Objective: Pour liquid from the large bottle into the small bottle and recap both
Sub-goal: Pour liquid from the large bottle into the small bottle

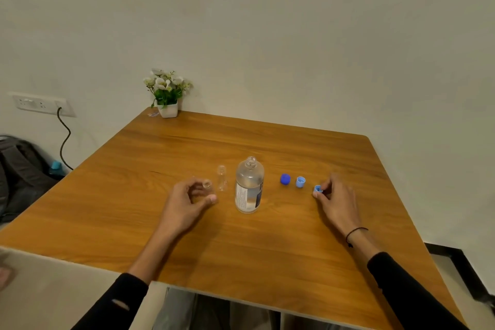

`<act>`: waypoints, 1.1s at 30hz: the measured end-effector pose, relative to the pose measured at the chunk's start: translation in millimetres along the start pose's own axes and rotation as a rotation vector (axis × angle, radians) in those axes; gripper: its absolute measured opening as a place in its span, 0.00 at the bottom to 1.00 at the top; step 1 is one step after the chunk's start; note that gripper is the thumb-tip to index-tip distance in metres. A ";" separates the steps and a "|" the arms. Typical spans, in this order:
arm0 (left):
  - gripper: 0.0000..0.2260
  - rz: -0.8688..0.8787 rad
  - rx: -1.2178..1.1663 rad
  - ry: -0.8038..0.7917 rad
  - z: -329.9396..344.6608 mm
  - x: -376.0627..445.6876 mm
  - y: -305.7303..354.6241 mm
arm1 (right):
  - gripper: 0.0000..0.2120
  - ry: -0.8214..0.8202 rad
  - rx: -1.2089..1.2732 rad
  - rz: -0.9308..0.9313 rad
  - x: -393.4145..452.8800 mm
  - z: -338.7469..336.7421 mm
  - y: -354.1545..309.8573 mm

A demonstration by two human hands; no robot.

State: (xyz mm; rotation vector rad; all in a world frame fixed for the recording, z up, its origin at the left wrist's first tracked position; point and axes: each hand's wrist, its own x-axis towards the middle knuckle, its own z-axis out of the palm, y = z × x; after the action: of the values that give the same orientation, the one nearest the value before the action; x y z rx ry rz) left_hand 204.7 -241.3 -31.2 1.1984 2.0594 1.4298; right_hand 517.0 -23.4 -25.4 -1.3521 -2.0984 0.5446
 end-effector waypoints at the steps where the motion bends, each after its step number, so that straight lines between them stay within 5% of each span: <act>1: 0.15 -0.004 0.008 -0.008 2.3 -1.0 -2.5 | 0.15 0.005 0.004 0.000 0.3 1.3 0.7; 6: 0.18 0.020 0.146 -0.013 3.6 -2.3 -3.4 | 0.31 -0.046 -0.043 0.033 -3.7 0.9 -7.0; 10: 0.20 0.041 0.135 -0.014 4.8 -2.7 -7.6 | 0.31 0.149 0.187 -0.118 -22.5 -0.9 -38.6; 13: 0.22 0.045 0.173 -0.005 6.8 -3.1 -7.0 | 0.44 -0.085 0.447 -0.187 -43.5 20.0 -79.2; 16: 0.22 0.077 0.217 0.011 8.0 -4.6 -2.5 | 0.54 -0.252 0.443 -0.265 -50.7 52.0 -110.6; 22: 0.18 0.111 0.156 0.031 8.8 -11.3 5.3 | 0.42 -0.141 0.475 -0.317 -45.4 73.8 -119.1; 33: 0.19 0.366 0.058 0.022 9.9 -22.5 38.6 | 0.37 -0.145 0.212 -0.517 -51.6 37.1 -106.1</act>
State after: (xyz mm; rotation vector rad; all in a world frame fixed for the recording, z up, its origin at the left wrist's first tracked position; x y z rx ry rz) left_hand 241.3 -248.7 -4.7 1.6570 1.9796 1.5502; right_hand 436.9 -114.4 -0.9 -0.6301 -2.3121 0.6300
